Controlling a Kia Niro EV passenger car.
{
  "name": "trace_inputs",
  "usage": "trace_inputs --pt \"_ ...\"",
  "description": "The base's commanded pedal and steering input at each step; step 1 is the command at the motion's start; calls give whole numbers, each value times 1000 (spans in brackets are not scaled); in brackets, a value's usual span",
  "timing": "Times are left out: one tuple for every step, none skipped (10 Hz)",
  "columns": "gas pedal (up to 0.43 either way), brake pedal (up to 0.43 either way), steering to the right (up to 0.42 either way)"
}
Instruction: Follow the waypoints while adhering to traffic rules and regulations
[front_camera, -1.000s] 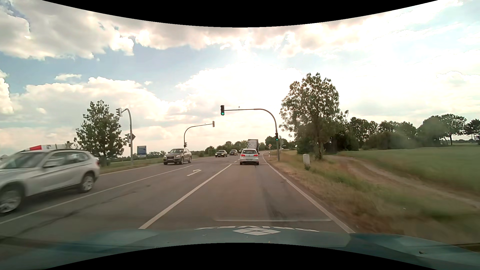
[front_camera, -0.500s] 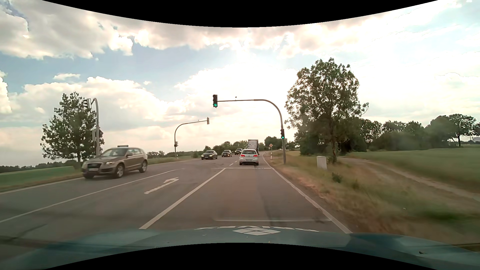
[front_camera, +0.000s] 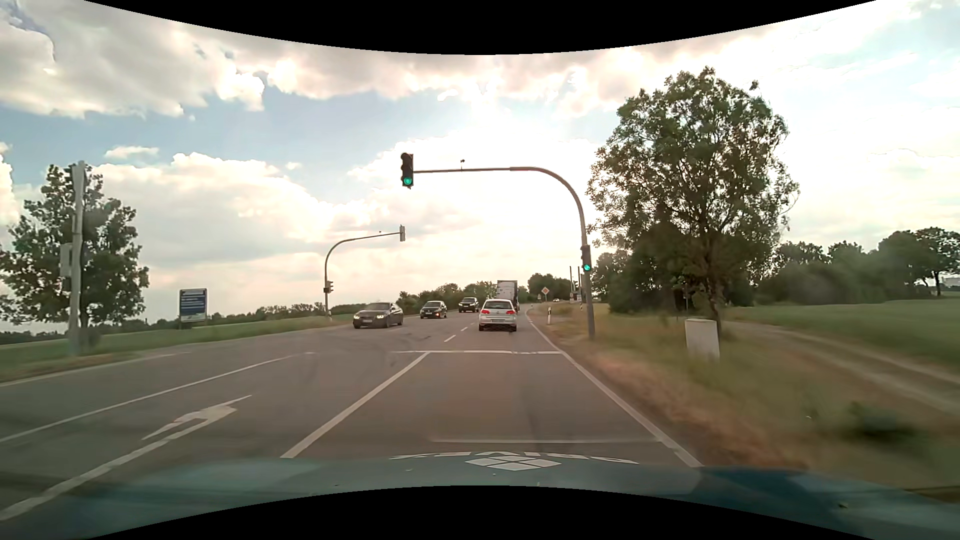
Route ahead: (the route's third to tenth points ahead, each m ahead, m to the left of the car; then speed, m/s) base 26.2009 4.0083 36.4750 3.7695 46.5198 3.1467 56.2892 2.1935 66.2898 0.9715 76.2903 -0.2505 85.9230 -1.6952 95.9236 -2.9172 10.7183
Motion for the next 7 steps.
trace_inputs --pt "240 0 2" --pt "240 0 2" --pt "240 0 2" --pt "248 0 2" --pt "248 0 1" --pt "248 0 1" --pt "248 0 1"
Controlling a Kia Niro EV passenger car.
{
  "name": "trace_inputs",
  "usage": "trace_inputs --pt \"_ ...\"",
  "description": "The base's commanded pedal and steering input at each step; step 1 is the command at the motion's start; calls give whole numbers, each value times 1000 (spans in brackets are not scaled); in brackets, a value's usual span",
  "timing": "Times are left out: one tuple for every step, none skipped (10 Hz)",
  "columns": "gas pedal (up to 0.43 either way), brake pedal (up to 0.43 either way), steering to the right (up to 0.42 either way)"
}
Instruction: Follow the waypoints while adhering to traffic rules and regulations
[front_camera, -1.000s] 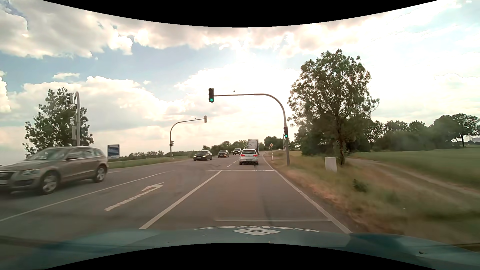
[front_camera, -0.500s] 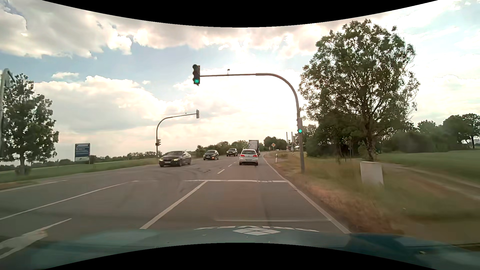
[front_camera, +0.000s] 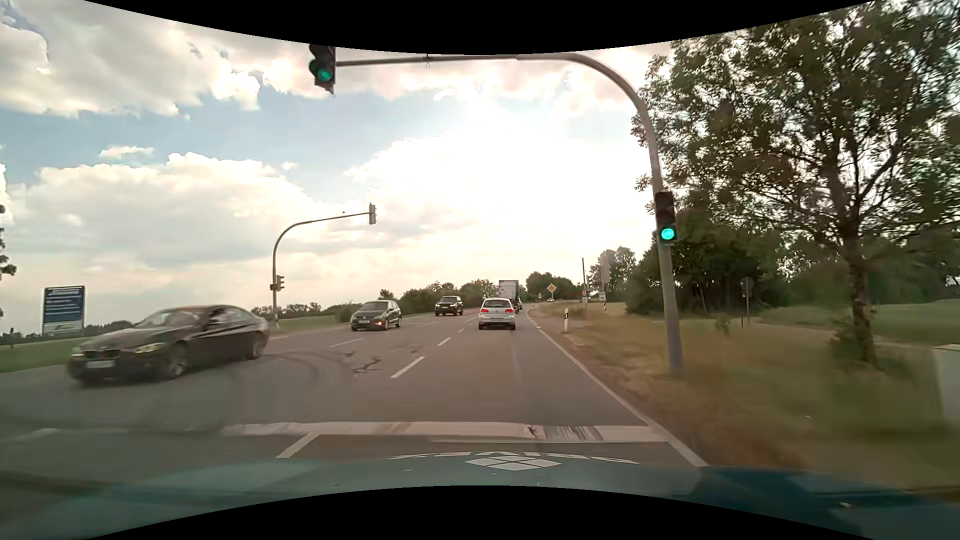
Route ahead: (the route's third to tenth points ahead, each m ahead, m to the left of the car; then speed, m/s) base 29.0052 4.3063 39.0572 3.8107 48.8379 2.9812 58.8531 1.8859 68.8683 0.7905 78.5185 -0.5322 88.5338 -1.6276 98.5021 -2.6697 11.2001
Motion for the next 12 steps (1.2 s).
trace_inputs --pt "260 0 1" --pt "260 0 1" --pt "260 0 1" --pt "260 0 1" --pt "260 0 1" --pt "260 0 1" --pt "260 0 2" --pt "260 0 2" --pt "260 0 2" --pt "260 0 2" --pt "260 0 2" --pt "248 0 2"
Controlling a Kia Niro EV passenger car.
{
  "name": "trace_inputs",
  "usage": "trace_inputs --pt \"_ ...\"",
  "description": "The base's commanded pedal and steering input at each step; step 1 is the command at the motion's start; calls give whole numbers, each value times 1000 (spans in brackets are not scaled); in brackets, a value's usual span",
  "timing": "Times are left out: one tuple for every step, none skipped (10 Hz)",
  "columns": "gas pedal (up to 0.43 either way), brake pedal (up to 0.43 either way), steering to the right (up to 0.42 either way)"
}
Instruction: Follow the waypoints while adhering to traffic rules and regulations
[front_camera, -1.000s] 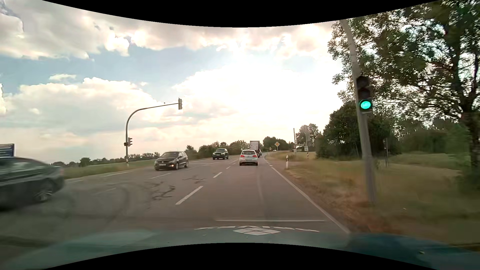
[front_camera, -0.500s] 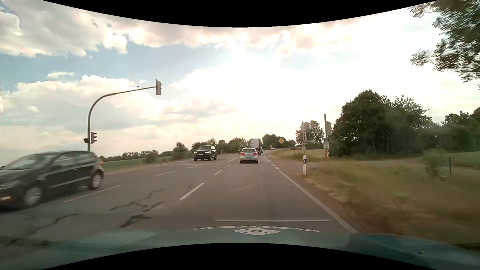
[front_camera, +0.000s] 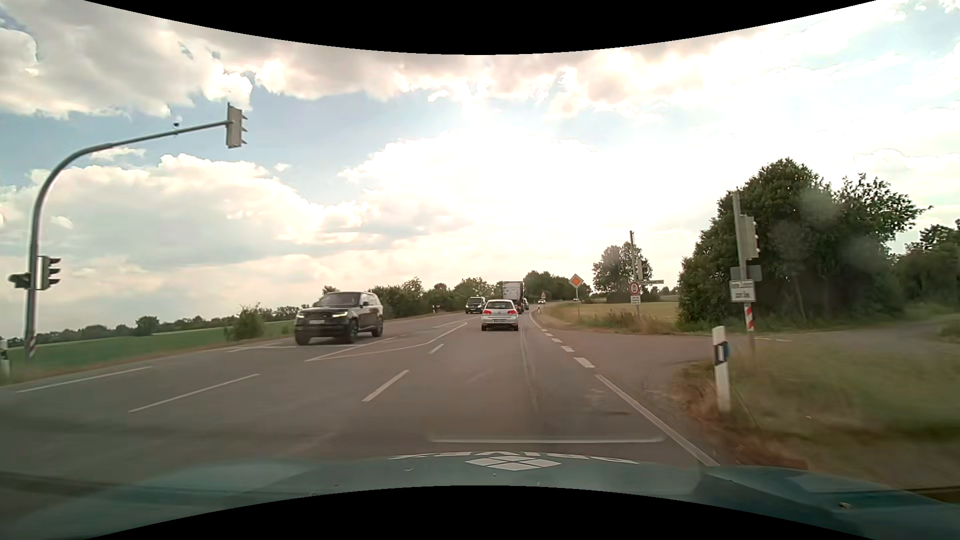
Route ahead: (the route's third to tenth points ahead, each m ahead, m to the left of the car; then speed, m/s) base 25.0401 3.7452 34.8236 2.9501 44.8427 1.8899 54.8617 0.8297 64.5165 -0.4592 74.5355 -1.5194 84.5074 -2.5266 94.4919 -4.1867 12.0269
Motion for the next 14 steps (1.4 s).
trace_inputs --pt "240 0 2" --pt "240 0 2" --pt "240 0 3" --pt "240 0 4" --pt "240 0 4" --pt "240 0 5" --pt "260 0 5" --pt "260 0 5" --pt "260 0 5" --pt "260 0 5" --pt "260 0 5" --pt "260 0 5" --pt "248 0 6" --pt "248 0 6"
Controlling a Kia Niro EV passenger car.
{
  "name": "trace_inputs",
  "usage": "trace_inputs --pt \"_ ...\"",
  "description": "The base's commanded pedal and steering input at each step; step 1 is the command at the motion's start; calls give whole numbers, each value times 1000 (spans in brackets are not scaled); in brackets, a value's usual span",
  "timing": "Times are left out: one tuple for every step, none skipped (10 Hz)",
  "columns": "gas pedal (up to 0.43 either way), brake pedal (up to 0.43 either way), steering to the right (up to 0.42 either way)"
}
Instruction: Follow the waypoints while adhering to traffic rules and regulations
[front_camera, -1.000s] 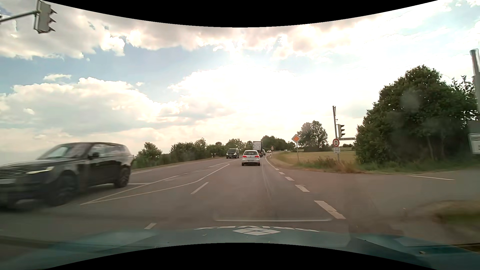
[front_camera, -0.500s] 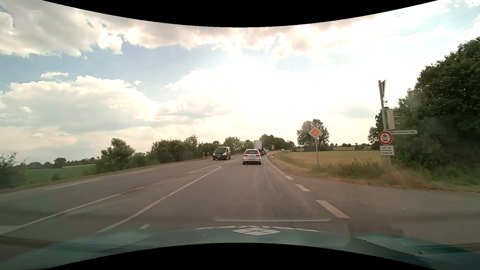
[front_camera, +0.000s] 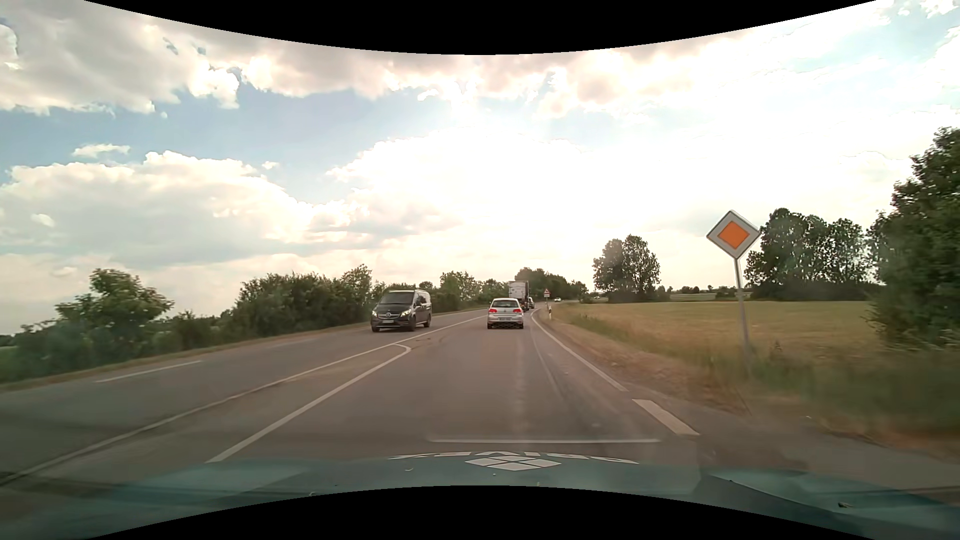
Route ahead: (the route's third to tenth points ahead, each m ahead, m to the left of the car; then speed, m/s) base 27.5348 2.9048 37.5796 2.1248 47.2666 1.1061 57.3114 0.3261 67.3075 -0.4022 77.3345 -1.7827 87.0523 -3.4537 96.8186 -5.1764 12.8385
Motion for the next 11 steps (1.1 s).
trace_inputs --pt "248 0 7" --pt "248 0 7" --pt "248 0 7" --pt "260 0 7" --pt "268 0 7" --pt "268 0 7" --pt "268 0 7" --pt "268 0 6" --pt "268 0 6" --pt "248 0 4" --pt "240 0 1"
